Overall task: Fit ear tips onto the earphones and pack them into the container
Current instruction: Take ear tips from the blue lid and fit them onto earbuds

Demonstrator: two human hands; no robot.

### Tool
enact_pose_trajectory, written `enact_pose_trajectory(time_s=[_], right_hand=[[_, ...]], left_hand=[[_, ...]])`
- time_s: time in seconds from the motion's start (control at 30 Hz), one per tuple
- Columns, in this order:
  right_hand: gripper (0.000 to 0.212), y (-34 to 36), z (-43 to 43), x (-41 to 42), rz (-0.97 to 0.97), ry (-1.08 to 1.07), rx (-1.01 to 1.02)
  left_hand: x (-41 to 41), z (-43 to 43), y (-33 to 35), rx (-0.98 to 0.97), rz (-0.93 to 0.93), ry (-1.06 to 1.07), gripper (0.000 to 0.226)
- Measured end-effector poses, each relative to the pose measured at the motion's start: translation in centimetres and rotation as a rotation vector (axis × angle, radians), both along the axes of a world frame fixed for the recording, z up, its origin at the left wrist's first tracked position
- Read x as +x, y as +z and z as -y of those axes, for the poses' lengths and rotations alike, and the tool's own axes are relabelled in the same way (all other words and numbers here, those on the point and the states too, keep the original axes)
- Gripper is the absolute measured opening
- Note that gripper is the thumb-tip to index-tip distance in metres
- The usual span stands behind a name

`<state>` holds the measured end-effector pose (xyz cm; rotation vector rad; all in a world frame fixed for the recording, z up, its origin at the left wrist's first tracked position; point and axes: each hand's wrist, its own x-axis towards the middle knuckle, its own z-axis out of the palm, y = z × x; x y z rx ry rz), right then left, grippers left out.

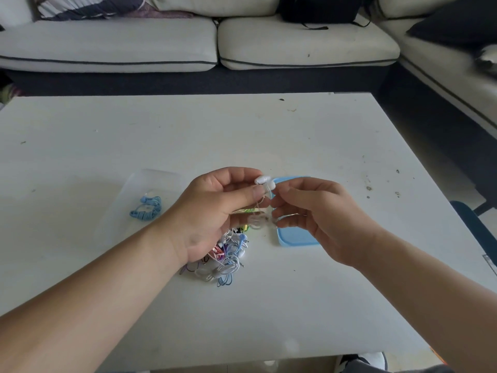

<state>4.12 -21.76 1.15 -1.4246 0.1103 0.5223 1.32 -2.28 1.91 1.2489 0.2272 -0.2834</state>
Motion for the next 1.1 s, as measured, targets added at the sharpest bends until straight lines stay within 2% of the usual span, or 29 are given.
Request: enact_pose_trajectory(time_s=[0.13,0.3,0.53,0.6,0.7,0.77,0.9,1.0,1.1], right_hand=[[0.02,0.1,-1.9,-0.7,0.03,0.082,-0.175],[0.018,0.5,-5.8,-1.8,0.023,0.184,-0.138],[0.015,0.5,-13.0,-3.3,-0.004,0.224,-0.063],[0.015,0.3,-13.9,-3.2,-0.009,0.203,-0.058],[0.016,0.1,-14.4,-2.4,0.01,0.14,-0.103],[0.017,0.0,-14.1,-1.8,0.036,0.115,-0.173],[0.02,-0.2,-12.6,-0.8,0.136,0.105,-0.351],[0.019,-0.3,-11.1,0.1,0.256,0.086,-0.499],[0.009,-0.3,-9.3,0.6,0.318,0.278,-0.761]], left_hand=[[-0.3,-1.3,0.8,-0.06,-0.015,0.047,0.038],[-0.9,-5.0,2.6,0.078,0.031,0.181,0.04],[-1.3,-12.5,2.7,0.667,0.148,0.368,0.014],[-1.2,-13.8,1.7,0.864,0.157,0.284,0.011],[-0.9,-15.1,-0.6,1.196,0.059,0.008,0.012],[-0.8,-15.2,-1.9,1.338,-0.001,-0.143,0.017],[-1.0,-14.6,-2.3,1.489,-0.028,-0.272,0.015],[-1.2,-13.7,-1.3,1.619,0.084,-0.201,0.018],[-1.7,-11.5,-0.3,1.477,0.235,-0.198,0.02]])
